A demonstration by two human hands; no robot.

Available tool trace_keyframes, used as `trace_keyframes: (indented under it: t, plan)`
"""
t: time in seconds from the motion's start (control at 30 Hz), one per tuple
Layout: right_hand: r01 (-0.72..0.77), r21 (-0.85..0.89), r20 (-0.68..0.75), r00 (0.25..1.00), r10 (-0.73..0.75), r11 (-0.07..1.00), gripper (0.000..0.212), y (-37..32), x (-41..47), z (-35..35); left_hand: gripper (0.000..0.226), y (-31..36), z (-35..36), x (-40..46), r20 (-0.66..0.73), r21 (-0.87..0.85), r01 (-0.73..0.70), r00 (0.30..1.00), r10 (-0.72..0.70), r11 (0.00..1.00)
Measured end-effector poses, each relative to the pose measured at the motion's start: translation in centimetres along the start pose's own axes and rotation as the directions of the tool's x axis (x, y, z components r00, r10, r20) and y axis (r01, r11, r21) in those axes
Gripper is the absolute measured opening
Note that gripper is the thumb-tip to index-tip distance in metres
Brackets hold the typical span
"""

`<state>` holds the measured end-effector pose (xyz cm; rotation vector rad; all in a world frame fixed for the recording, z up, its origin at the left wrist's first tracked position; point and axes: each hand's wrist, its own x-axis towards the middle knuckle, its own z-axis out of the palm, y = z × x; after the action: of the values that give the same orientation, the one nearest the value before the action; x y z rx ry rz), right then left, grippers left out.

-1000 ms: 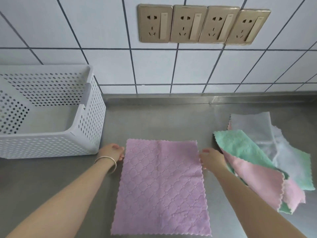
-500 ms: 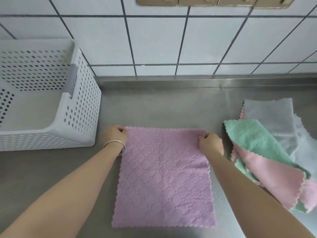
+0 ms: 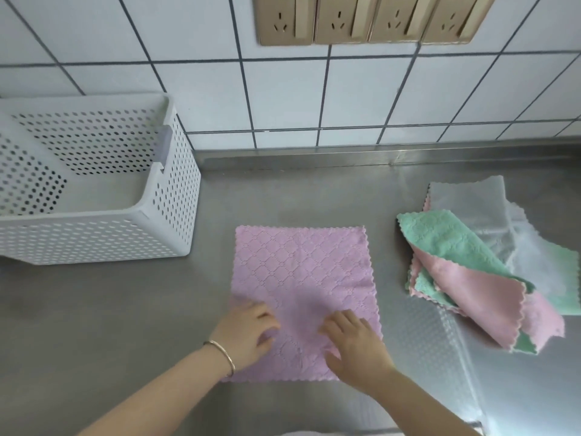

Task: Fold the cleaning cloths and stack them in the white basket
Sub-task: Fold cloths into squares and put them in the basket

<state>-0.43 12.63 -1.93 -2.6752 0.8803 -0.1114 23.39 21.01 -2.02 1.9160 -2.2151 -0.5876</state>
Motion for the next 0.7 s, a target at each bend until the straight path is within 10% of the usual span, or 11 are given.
trace_keyframes:
  t: [0.33, 0.53, 0.7]
  plan:
    - [0.026, -0.167, 0.120, 0.993, -0.006, 0.986, 0.045, -1.9, -3.8, 1.5, 0.077, 2.6, 2.8, -3.5, 0.025, 0.164, -0.078, 0.997, 0.075, 0.983]
    - [-0.040, -0.139, -0.009, 0.999, 0.039, 0.989, 0.046, -0.7, -4.5, 0.4, 0.053, 1.3, 2.1, -4.2, -0.100, 0.150, -0.039, 0.993, 0.055, 0.988]
    - [-0.339, 0.177, -0.050, 0.934, 0.353, 0.924, 0.042, 2.6, -5.2, -0.8, 0.047, -0.9, 1.2, -5.7, -0.197, -0.197, 0.194, 0.952, -0.233, 0.961]
